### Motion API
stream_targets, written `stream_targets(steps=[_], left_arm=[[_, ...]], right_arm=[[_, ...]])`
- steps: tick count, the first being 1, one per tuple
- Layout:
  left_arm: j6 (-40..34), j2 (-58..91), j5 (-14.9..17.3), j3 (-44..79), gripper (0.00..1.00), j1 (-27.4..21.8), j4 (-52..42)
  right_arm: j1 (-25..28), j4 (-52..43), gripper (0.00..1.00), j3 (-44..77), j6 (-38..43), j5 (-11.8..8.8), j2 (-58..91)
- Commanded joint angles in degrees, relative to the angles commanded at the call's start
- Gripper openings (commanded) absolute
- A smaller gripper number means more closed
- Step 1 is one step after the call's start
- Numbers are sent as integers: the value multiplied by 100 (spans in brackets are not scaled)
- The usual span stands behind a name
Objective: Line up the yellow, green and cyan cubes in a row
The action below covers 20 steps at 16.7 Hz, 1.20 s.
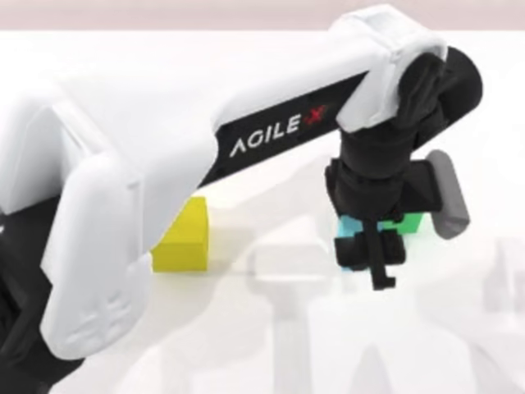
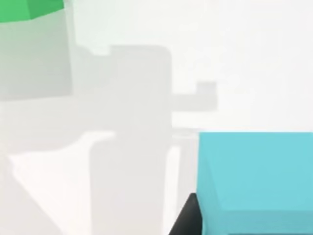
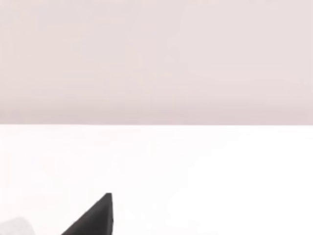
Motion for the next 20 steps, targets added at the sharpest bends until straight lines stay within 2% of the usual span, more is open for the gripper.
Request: stream_targets(steps=[2, 7, 15, 20], left_arm=[[-48, -8, -5, 45, 0, -159, -16], [-38, -15, 0, 12, 0, -145, 12], [-67, 233, 1, -1039, 0, -175, 1318], [-66, 249, -2, -1101, 0, -180, 1387]], right_arm=[[0, 0, 100, 0, 0, 0, 0], [0, 0, 100, 0, 0, 0, 0], [0, 0, 100, 0, 0, 0, 0], [0, 0, 100, 0, 0, 0, 0]])
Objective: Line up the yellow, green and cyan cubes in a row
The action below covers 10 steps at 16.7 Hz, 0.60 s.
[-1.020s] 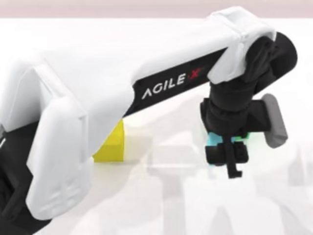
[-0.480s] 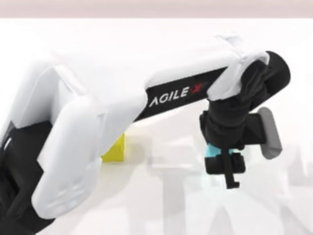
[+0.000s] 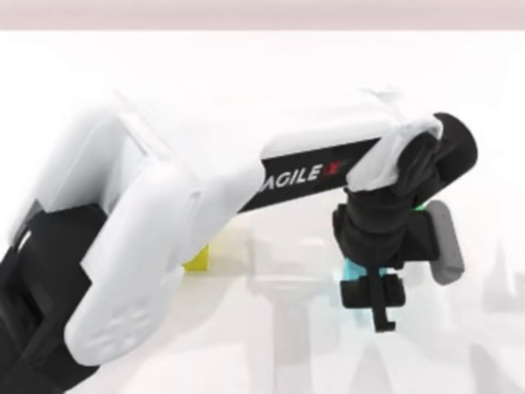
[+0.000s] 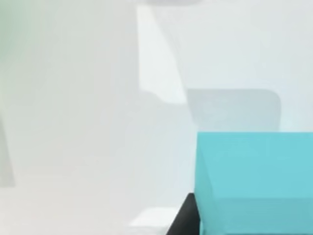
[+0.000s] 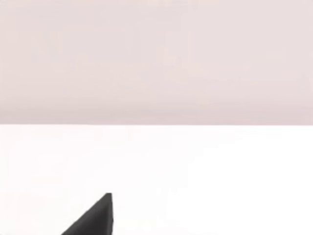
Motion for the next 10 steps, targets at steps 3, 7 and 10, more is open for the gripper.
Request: stream_targets(steps=[3, 7, 10], left_arm=[[0, 0, 0, 0, 23, 0, 0], [0, 0, 0, 0, 53, 0, 0], [0, 0, 0, 0, 75, 0, 0]], right_arm=[[0, 0, 100, 0, 0, 0, 0], [0, 0, 100, 0, 0, 0, 0], [0, 0, 100, 0, 0, 0, 0]])
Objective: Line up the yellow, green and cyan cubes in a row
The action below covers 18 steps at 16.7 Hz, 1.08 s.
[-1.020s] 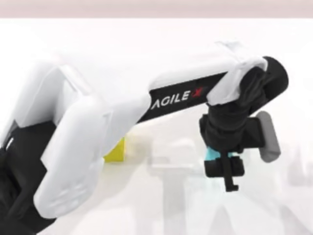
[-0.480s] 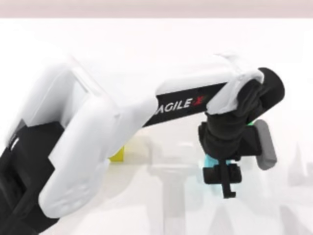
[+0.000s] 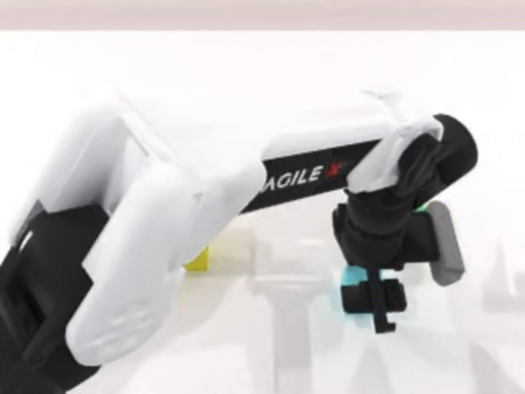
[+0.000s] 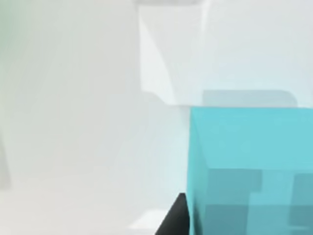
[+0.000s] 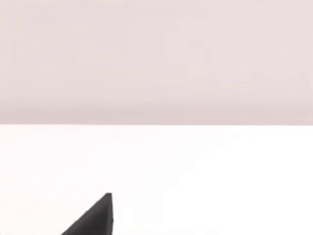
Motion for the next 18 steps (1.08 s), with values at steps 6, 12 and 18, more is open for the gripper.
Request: stream_targets(steps=[6, 12, 18], left_arm=[[0, 0, 0, 0, 100, 0, 0], [0, -2, 0, 1, 100, 13, -1], [-6, -94, -2, 792, 100, 92, -946]], right_arm=[[0, 0, 100, 0, 0, 0, 0], [0, 0, 100, 0, 0, 0, 0], [0, 0, 100, 0, 0, 0, 0]])
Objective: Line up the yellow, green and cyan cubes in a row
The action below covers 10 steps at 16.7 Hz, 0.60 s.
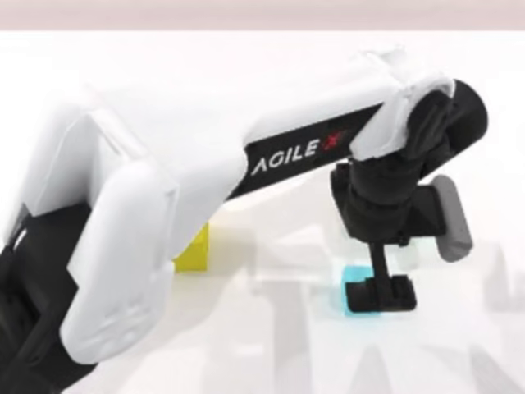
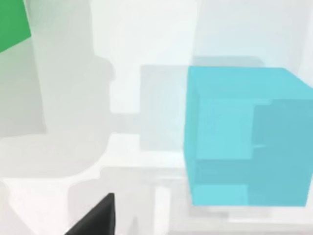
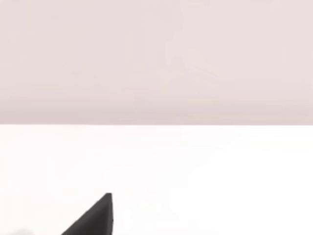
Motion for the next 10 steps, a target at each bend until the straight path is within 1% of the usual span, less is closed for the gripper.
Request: stream_targets(steps=[3, 8, 10], left_arm=[[11, -88, 1, 430, 100, 35, -470], [10, -87, -1, 452, 100, 8, -491], [-35, -253, -13, 289, 100, 93, -388]], right_arm=[[0, 0, 100, 0, 0, 0, 0], [0, 0, 100, 0, 0, 0, 0], [27, -96, 100, 157, 30, 11, 158]])
